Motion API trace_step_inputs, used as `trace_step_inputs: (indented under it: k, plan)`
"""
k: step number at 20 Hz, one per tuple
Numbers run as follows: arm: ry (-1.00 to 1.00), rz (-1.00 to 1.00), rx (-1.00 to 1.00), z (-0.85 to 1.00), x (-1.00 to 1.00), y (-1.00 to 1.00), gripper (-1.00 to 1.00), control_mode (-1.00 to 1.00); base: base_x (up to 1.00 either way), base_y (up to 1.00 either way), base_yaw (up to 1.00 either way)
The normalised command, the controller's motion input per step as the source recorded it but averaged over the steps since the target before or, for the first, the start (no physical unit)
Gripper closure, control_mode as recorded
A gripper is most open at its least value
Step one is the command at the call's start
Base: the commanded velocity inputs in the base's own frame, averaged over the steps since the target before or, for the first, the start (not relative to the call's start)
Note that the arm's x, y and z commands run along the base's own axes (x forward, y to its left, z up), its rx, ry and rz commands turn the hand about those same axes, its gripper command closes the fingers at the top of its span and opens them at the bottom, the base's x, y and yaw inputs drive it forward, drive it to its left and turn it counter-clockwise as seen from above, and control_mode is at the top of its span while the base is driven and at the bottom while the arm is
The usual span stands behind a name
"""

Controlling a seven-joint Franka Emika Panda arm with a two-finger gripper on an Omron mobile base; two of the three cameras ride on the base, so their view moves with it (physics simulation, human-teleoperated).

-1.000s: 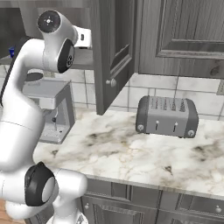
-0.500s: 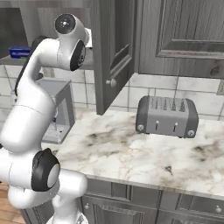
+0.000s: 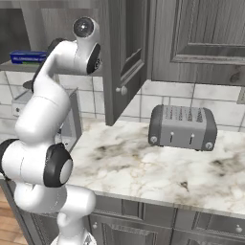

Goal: Retrieve the tupperware and aluminum foil from the cabinet and place them on the dining counter near the plate with carrot and steak to prepare for storing leftovers.

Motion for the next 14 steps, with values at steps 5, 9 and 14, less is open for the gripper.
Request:
trace_step_inputs:
  k: [5,9,14]
  plan:
    - [0.03,0.00,0.00,0.00,0.61,-0.07,-1.00,-1.00,0.00,0.00,0.00]
    - [0.06,0.00,0.00,-0.03,0.63,-0.06,-1.00,-1.00,0.00,0.00,0.00]
    - [0.07,0.00,0.00,-0.15,0.57,-0.08,-1.00,-1.00,0.00,0.00,0.00]
